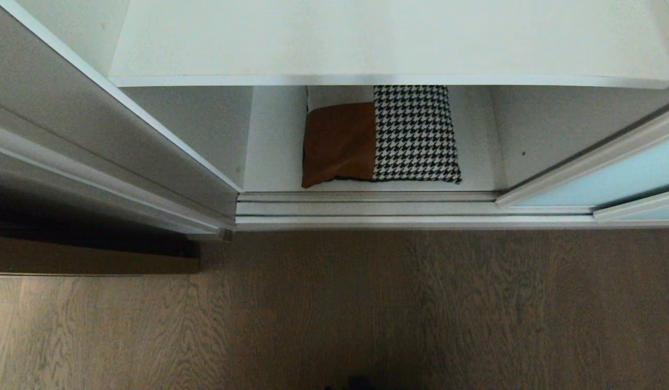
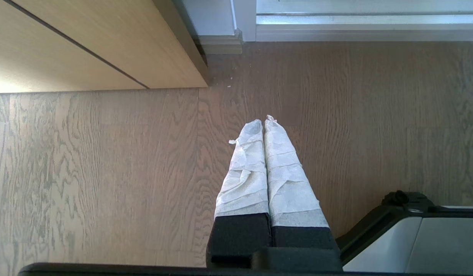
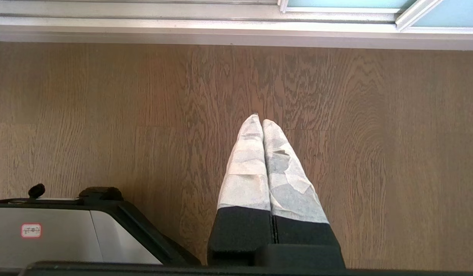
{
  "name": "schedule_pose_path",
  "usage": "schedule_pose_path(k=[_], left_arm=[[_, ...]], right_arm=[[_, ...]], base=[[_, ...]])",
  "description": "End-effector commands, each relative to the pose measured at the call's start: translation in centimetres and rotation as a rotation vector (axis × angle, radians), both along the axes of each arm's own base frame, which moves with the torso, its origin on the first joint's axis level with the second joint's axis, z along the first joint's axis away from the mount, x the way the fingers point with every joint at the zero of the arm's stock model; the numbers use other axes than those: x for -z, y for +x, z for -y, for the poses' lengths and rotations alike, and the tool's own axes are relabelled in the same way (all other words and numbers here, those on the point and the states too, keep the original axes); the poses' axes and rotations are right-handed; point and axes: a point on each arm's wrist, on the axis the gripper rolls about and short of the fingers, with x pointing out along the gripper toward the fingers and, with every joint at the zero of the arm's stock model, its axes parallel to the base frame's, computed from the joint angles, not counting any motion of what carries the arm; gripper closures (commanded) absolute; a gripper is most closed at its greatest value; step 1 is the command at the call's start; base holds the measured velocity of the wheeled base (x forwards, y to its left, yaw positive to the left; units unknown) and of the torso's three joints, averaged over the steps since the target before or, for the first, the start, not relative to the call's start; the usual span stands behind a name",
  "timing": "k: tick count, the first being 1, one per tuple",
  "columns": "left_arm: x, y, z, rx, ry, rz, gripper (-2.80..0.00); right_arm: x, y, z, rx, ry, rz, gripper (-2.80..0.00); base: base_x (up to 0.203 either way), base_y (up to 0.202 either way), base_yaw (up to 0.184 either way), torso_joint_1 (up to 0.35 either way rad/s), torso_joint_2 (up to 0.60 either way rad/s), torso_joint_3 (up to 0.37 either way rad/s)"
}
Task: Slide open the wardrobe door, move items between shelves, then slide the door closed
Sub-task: Place the pillow on the higher shelf
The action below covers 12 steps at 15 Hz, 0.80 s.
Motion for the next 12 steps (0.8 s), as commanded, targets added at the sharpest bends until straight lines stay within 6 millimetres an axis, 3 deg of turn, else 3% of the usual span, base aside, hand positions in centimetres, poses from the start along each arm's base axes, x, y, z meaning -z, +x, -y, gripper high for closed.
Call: schedule_pose_path(k=[1, 12], left_arm=[[-0.01, 0.04, 0.0, 0.0, -0.003, 0.004, 0.0], [0.02, 0.05, 0.0, 0.0, -0.003, 0.003, 0.0]], right_arm=[[0.01, -0.01, 0.0, 0.0, 0.001, 0.002, 0.0], [0.04, 0.0, 0.0, 0.0, 0.0, 0.001, 0.0]], base=[[0.0, 0.0, 0.0, 0.002, 0.01, -0.042], [0.0, 0.0, 0.0, 0.0, 0.0, 0.0]])
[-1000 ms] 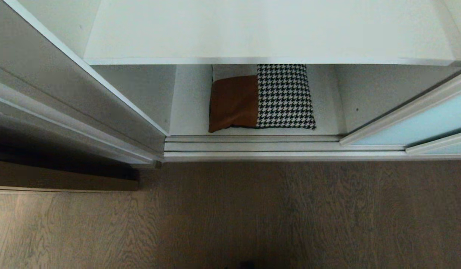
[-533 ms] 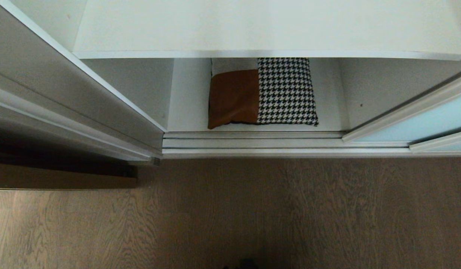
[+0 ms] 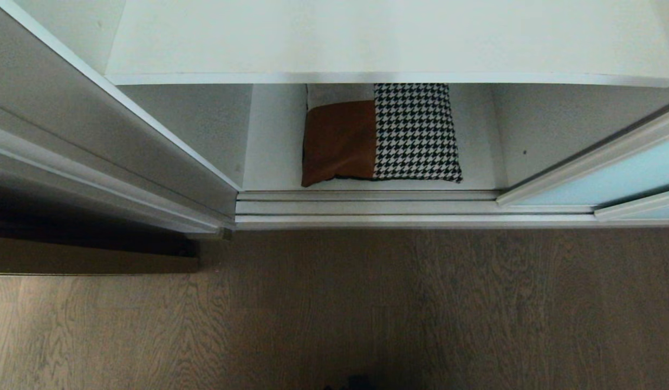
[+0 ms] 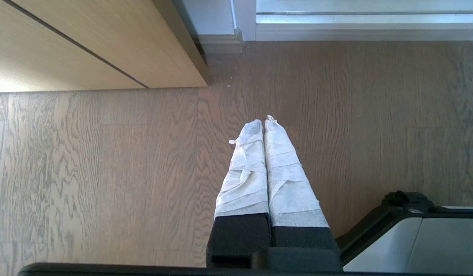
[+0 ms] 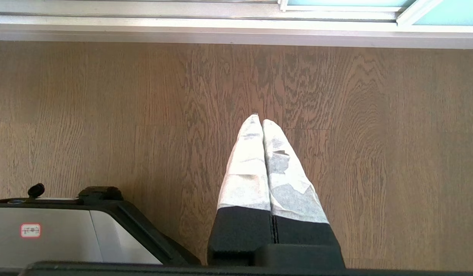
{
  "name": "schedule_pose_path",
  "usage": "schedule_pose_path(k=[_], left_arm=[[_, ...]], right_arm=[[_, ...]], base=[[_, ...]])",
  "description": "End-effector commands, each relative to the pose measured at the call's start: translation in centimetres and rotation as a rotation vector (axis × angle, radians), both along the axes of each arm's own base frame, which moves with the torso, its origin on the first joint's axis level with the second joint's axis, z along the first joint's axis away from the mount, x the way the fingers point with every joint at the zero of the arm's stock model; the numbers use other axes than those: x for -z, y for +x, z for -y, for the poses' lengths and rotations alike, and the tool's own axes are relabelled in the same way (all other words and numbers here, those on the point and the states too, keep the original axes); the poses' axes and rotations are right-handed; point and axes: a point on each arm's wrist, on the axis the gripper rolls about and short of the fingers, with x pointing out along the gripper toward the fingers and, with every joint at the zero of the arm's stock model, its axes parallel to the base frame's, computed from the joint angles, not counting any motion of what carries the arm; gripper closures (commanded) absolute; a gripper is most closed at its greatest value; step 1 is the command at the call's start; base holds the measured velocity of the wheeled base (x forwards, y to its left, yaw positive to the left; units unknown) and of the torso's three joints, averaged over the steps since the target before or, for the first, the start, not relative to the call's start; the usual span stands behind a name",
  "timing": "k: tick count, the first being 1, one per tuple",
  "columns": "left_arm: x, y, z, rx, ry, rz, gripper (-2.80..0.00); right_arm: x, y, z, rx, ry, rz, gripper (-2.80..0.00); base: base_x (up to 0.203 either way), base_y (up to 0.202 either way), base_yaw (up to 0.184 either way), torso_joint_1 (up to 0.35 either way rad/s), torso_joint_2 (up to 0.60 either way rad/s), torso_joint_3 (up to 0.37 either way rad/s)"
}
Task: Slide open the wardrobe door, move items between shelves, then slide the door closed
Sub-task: Place the pillow on the higher shelf
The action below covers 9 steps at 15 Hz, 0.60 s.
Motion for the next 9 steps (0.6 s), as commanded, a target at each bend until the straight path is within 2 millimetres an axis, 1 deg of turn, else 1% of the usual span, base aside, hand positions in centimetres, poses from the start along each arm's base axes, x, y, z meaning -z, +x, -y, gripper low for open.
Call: schedule_pose_path(k=[1, 9], left_arm=[[0.03, 0.02, 0.0, 0.0, 0.0, -0.002, 0.0], [0.03, 0.02, 0.0, 0.0, 0.0, -0.002, 0.0]], right_arm=[[0.04, 0.0, 0.0, 0.0, 0.0, 0.0, 0.0], [0.01, -0.01, 0.0, 0.0, 0.0, 0.001, 0.0]], base=[[0.0, 0.0, 0.0, 0.0, 0.0, 0.0], [0.0, 0.0, 0.0, 0.0, 0.0, 0.0]])
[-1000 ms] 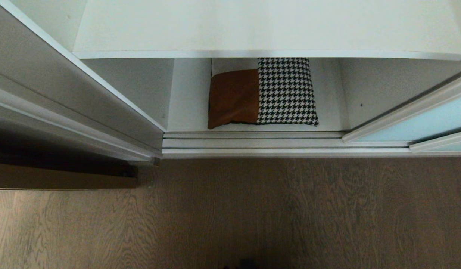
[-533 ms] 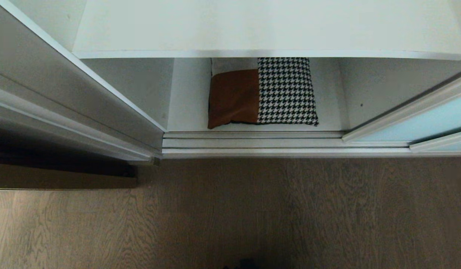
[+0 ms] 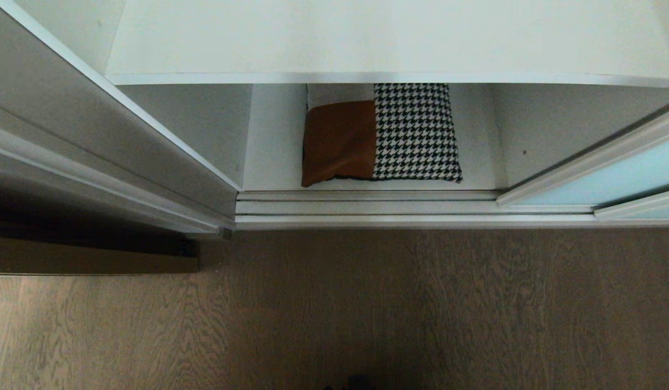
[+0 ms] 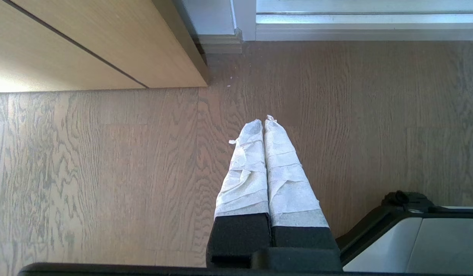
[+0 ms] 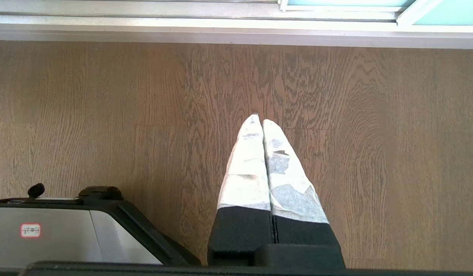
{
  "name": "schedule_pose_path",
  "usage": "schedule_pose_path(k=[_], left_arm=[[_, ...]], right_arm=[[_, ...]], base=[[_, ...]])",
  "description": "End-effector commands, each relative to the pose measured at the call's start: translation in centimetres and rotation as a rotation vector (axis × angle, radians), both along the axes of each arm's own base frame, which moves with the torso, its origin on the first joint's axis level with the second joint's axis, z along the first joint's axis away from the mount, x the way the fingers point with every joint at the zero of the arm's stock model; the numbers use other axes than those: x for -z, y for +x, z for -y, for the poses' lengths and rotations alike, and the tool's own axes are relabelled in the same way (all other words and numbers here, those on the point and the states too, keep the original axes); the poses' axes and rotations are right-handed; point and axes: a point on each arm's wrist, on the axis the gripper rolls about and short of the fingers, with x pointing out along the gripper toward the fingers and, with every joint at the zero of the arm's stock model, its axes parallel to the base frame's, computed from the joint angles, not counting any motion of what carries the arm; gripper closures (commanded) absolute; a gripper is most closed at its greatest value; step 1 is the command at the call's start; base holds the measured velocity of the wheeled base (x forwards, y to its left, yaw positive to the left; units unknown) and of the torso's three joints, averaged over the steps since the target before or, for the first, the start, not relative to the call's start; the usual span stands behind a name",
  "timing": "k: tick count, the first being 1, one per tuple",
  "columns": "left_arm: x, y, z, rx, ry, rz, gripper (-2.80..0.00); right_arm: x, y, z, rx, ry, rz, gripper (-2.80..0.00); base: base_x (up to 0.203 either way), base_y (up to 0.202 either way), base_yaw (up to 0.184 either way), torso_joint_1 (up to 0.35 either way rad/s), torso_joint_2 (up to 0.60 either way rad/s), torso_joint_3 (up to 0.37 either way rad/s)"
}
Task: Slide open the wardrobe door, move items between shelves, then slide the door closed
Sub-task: Place the pillow on the higher shelf
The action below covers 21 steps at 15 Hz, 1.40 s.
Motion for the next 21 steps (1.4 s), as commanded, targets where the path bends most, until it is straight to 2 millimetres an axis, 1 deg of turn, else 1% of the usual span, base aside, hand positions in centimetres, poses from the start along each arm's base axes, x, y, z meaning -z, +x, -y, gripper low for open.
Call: schedule_pose_path(k=[1, 21], left_arm=[[0.04, 0.02, 0.0, 0.0, 0.0, -0.003, 0.0], [0.04, 0.02, 0.0, 0.0, 0.0, -0.003, 0.0]], right_arm=[[0.04, 0.0, 0.0, 0.0, 0.002, 0.0, 0.0], [0.01, -0.01, 0.0, 0.001, 0.0, 0.001, 0.0]], base=[[0.0, 0.0, 0.0, 0.0, 0.0, 0.0], [0.0, 0.0, 0.0, 0.0, 0.0, 0.0]])
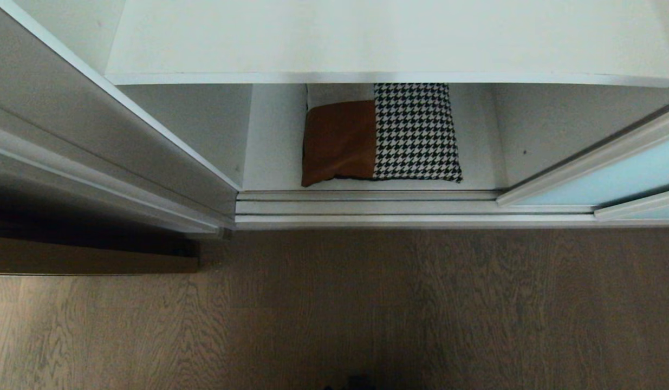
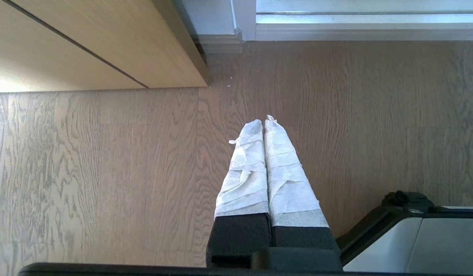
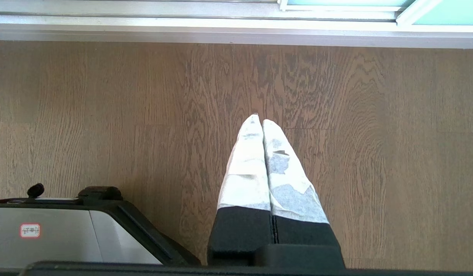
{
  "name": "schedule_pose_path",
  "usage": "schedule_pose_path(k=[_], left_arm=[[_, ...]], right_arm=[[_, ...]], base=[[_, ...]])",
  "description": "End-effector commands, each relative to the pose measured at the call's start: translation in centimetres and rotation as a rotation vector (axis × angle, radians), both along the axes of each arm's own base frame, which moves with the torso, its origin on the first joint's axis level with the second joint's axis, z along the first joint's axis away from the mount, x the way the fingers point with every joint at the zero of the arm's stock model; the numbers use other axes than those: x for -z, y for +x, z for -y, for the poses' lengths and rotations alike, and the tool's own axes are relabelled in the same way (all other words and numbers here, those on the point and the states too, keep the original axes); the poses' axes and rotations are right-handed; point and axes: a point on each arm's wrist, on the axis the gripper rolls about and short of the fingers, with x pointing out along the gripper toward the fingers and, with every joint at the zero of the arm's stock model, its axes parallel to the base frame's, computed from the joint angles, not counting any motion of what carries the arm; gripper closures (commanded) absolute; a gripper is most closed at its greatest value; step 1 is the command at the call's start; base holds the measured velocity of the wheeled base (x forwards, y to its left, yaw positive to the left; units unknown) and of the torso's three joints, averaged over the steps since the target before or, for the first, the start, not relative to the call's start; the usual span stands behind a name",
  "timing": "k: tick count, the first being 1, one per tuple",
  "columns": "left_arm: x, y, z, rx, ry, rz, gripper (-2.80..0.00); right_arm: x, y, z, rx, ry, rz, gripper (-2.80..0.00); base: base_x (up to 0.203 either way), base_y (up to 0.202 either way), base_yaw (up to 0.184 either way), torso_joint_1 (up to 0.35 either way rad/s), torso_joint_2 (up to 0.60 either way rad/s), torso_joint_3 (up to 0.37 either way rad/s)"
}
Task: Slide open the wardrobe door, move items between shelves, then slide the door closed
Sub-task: Place the pillow on the higher shelf
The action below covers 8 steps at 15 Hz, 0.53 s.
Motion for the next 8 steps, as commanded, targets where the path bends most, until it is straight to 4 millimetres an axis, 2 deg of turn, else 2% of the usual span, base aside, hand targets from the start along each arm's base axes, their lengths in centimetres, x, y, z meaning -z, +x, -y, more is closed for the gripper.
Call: schedule_pose_path(k=[1, 8], left_arm=[[0.04, 0.02, 0.0, 0.0, 0.0, -0.003, 0.0], [0.05, 0.02, 0.0, 0.0, 0.008, -0.004, 0.0]], right_arm=[[0.04, 0.0, 0.0, 0.0, 0.0, 0.001, 0.0], [0.0, -0.01, 0.0, 0.0, 0.0, 0.002, 0.0]], base=[[0.0, 0.0, 0.0, 0.0, 0.0, 0.0], [0.0, 0.0, 0.0, 0.0, 0.0, 0.0]])
